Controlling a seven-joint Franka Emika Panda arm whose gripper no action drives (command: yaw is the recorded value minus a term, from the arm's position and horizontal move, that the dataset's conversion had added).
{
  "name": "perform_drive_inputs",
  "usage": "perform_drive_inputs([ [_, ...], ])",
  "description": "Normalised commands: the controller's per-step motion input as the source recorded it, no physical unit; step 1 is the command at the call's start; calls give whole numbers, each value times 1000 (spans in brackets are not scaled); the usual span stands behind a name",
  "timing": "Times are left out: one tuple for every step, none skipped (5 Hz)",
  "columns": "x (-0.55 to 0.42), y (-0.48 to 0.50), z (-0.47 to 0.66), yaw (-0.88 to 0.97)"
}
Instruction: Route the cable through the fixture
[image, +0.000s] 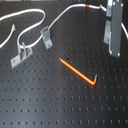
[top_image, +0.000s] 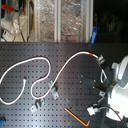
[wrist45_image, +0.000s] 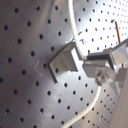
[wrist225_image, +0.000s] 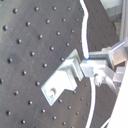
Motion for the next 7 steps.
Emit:
perform_drive_inputs([
  [-255,145,86,508],
  [-293,85,42,623],
  [-33,28,43,-126],
  [172,-72,25,-343],
  [86,-62,-1,-40],
  [-22,-79,89,0],
  [-146,-311,263,0],
])
